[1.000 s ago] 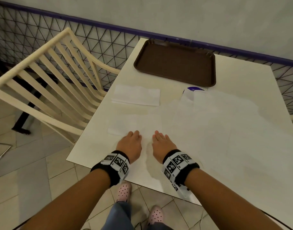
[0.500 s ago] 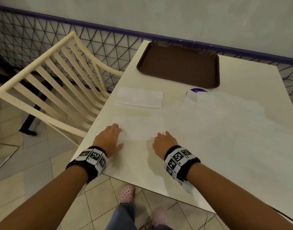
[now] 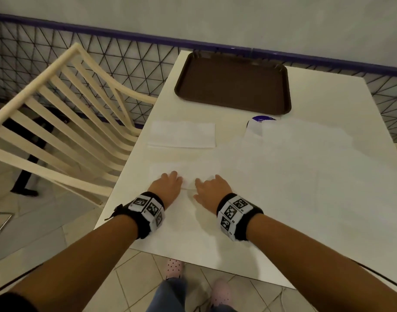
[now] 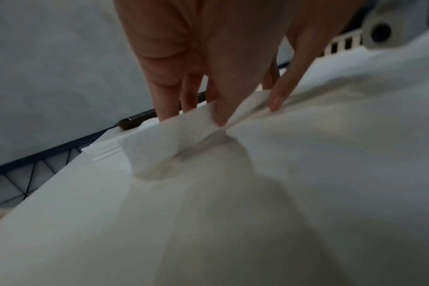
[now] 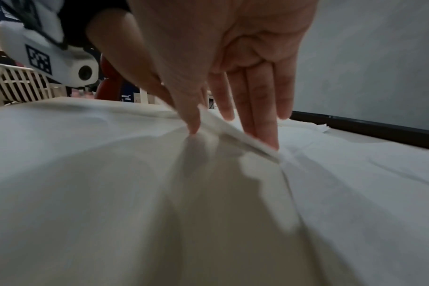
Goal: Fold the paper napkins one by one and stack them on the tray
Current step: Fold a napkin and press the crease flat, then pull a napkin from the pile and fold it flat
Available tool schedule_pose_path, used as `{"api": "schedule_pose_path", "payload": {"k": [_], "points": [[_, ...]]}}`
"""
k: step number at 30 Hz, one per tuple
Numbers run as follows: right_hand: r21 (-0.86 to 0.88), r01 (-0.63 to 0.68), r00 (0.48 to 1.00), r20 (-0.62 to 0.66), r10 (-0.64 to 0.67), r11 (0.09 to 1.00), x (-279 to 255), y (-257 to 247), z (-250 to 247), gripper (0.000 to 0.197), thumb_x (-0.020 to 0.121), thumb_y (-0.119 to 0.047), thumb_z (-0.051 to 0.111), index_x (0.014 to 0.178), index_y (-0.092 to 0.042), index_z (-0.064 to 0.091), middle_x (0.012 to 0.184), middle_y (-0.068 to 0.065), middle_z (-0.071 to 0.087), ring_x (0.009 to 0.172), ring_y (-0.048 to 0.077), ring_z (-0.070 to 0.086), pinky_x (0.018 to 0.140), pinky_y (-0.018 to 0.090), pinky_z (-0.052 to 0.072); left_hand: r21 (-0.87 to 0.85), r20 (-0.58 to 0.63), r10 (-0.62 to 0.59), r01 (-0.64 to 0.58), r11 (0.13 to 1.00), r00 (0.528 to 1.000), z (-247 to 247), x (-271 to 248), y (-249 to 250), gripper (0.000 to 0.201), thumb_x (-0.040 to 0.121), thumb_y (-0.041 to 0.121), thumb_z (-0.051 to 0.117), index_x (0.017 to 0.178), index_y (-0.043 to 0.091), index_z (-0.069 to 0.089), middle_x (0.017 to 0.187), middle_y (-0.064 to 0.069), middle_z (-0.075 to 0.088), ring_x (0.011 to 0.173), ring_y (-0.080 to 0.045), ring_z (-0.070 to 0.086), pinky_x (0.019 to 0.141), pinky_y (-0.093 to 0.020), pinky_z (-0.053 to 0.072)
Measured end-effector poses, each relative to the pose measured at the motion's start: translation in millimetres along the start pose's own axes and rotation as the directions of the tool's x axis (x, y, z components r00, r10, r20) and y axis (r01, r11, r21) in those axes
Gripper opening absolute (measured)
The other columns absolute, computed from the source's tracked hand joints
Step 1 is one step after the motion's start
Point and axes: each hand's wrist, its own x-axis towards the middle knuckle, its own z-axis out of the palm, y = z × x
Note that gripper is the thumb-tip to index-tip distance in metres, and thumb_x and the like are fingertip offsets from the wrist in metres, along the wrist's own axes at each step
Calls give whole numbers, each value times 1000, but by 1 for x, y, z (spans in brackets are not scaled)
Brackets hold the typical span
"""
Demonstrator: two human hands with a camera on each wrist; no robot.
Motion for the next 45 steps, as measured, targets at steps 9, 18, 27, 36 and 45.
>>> {"api": "schedule_pose_path", "payload": {"k": [9, 18, 27, 36, 45], "points": [[38, -95, 983, -155, 100, 995, 29, 44, -69, 24, 87, -3, 51, 109, -7, 61, 103, 9, 67, 94, 26, 65, 79, 31, 45, 58, -196, 140, -131, 990, 971, -59, 24, -78, 41, 103, 17, 26, 144, 19, 30, 138, -5, 44, 123, -25, 47, 95, -32, 40], [218, -255, 927, -224, 302, 942, 80, 86, -130, 49, 93, 6, 30, 139, -11, 36, 134, 12, 49, 115, 33, 54, 87, 40, 46, 10, -342, 51, -51, 999, 938, -117, 61, -139, 64, 96, -2, 38, 150, 15, 8, 156, -5, 15, 136, -24, 35, 104, -37, 41], [328, -228, 965, -47, 257, 917, 99, 60, -51, 57, 95, 7, 24, 148, -13, 18, 156, 3, 16, 140, 25, 27, 116, 35, 24, 49, -207, 207, -201, 978, 956, -47, 82, -125, 62, 96, -7, 27, 149, 9, 0, 158, -7, -1, 145, -20, 12, 117, -29, 13], [373, -216, 973, 6, 230, 902, 101, 47, -19, 62, 94, 8, 27, 150, -14, 10, 159, 4, 5, 146, 19, 14, 119, 32, 17, 104, -293, 261, -241, 965, 920, -16, 94, -126, 69, 26, -10, 89, 93, -5, 72, 98, -20, 71, 83, -29, 72, 64, -33, 58], [404, -294, 953, 51, 299, 866, 65, 61, -15, 51, 103, -21, 23, 150, -12, 7, 159, 5, 3, 147, 19, 5, 119, 32, 2, 59, -259, 182, -172, 983, 949, -19, 89, -106, 51, 100, 36, 28, 144, 13, 29, 154, -3, 22, 143, -21, 20, 116, -34, 15]]}}
